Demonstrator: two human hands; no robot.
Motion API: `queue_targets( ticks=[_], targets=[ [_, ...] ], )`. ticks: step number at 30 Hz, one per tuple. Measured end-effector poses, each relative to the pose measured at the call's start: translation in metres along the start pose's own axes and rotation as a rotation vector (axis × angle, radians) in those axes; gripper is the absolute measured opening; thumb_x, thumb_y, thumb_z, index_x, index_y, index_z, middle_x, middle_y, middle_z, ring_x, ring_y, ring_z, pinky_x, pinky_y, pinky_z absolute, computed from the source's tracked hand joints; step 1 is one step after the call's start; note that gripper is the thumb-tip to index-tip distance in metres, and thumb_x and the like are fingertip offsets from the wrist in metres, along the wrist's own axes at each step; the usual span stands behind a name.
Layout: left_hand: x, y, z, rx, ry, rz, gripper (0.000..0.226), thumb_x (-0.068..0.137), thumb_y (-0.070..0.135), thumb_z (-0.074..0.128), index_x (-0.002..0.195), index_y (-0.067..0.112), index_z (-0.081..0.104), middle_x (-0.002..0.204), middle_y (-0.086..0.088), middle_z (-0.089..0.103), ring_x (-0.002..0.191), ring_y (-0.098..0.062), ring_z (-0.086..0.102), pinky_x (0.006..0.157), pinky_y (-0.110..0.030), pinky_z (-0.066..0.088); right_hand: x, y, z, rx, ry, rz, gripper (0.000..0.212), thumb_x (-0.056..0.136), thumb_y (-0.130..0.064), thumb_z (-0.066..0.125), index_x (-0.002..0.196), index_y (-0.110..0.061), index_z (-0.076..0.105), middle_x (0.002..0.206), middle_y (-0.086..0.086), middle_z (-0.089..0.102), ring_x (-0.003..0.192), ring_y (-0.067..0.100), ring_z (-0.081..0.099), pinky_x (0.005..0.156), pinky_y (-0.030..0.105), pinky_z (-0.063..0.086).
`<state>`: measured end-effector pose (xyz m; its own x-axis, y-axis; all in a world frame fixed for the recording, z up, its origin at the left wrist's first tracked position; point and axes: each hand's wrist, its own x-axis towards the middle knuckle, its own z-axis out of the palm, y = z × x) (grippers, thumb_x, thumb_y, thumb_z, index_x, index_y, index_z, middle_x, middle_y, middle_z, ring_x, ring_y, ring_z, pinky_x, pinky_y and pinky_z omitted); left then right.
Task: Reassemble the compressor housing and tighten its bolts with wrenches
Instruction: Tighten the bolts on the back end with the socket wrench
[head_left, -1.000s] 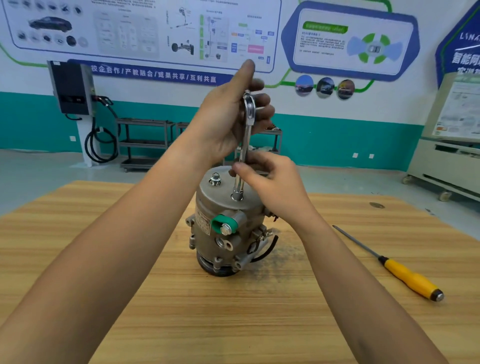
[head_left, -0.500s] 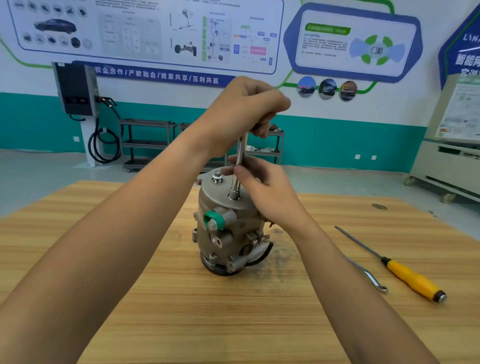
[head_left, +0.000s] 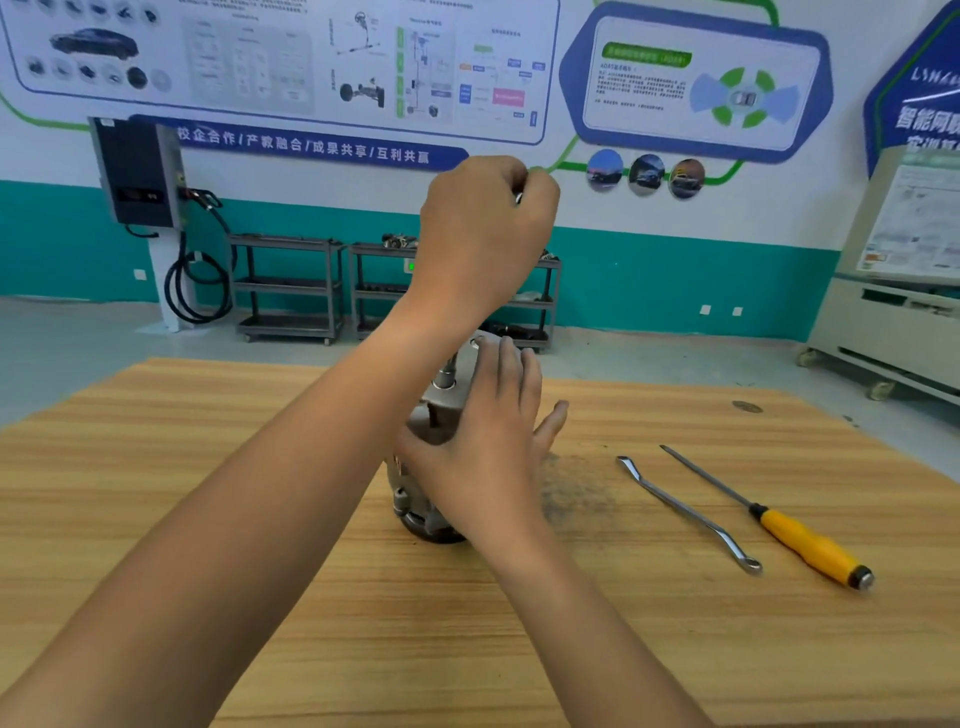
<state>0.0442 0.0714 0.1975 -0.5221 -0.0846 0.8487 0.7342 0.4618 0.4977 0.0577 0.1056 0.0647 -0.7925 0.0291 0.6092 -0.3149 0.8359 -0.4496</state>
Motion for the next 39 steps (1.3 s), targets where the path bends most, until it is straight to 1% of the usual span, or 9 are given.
queue_targets(
  ticks=[3,8,12,15,18,23,29,34,39],
  targets=[
    [-0.003,0.003,0.003,0.0,-0.001,0.016,0.053,0.096,0.026,0.048,0.049,0.016,0.025,0.046,0.001,0.02,0.046,-0.014,0.02,0.053,-0.032,0.018,-0.003,-0.006,0.003,0.023,-0.001,-0.013,0.111,0.062,-0.075,0.032,0.149,-0.016,-0.004,0.157,-0.001,-0.009,0.136,0.008,-0.024,0.107,0.055,-0.018],
    [-0.007,0.008,0.004,-0.05,-0.026,0.026,0.054,0.089,0.032,0.059,0.048,0.015,0.028,0.045,0.001,0.024,0.048,-0.013,0.022,0.055,-0.029,0.024,-0.007,0.012,0.002,0.106,-0.007,0.104,0.113,0.068,-0.067,0.058,0.148,-0.022,-0.008,0.156,-0.004,-0.018,0.14,0.014,-0.024,0.109,0.052,-0.016],
    [-0.003,0.007,0.003,-0.092,-0.107,0.015,0.039,0.086,0.015,0.056,0.055,-0.003,0.043,0.05,0.0,0.021,0.051,-0.011,0.019,0.055,-0.029,0.02,-0.007,0.032,-0.015,0.479,-0.119,0.266,0.125,0.059,-0.055,0.076,0.149,-0.027,-0.005,0.158,-0.008,0.0,0.143,0.014,0.004,0.117,0.046,0.01],
    [-0.001,0.007,0.001,-0.112,-0.155,-0.001,0.03,0.084,0.008,0.054,0.057,0.0,0.043,0.053,0.001,0.018,0.052,-0.01,0.015,0.054,-0.029,0.017,0.0,0.044,-0.027,0.686,-0.213,0.304,0.119,0.054,-0.033,0.086,0.148,-0.026,0.013,0.141,-0.012,0.036,0.126,0.007,0.034,0.101,0.029,0.033],
    [0.002,0.004,0.001,-0.14,-0.186,-0.017,0.032,0.083,0.008,0.054,0.054,0.004,0.041,0.044,0.008,0.016,0.047,-0.008,0.015,0.051,-0.027,0.017,0.009,0.053,-0.031,0.702,-0.257,0.23,0.08,0.047,-0.028,0.083,0.117,-0.025,0.044,0.12,-0.012,0.053,0.111,0.01,0.053,0.09,0.033,0.048],
    [0.005,0.0,0.004,-0.166,-0.177,-0.014,0.045,0.083,0.006,0.054,0.049,0.017,0.026,0.042,0.008,0.015,0.046,-0.008,0.016,0.049,-0.026,0.015,0.022,0.065,-0.039,0.716,-0.354,0.077,0.059,0.048,-0.022,0.078,0.091,-0.04,0.041,0.103,-0.025,0.049,0.077,-0.031,0.046,0.056,-0.003,0.037],
    [0.008,-0.003,0.012,-0.165,-0.144,0.023,0.039,0.084,0.006,0.054,0.053,0.01,0.031,0.051,0.002,0.015,0.048,-0.01,0.014,0.053,-0.029,0.014,0.04,0.081,-0.04,0.676,-0.465,0.007,0.085,0.049,-0.021,0.074,0.125,-0.033,0.038,0.113,-0.032,0.043,0.11,-0.009,0.044,0.084,0.008,0.037],
    [0.014,-0.002,0.018,-0.12,-0.159,0.025,0.047,0.087,0.01,0.054,0.052,0.016,0.023,0.051,0.001,0.014,0.048,-0.01,0.014,0.055,-0.03,0.015,0.046,0.09,-0.046,0.651,-0.541,0.009,0.066,0.054,-0.013,0.07,0.101,-0.049,0.041,0.1,-0.046,0.045,0.096,-0.029,0.044,0.076,-0.003,0.037],
    [0.018,-0.002,0.026,-0.024,-0.11,0.043,0.051,0.091,0.017,0.052,0.051,0.016,0.022,0.051,-0.002,0.015,0.051,-0.015,0.016,0.057,-0.03,0.016,0.057,0.09,-0.057,0.561,-0.646,0.04,0.11,0.052,-0.021,0.069,0.149,-0.024,0.018,0.15,-0.009,0.027,0.137,0.007,0.025,0.105,0.024,0.03]
  ],
)
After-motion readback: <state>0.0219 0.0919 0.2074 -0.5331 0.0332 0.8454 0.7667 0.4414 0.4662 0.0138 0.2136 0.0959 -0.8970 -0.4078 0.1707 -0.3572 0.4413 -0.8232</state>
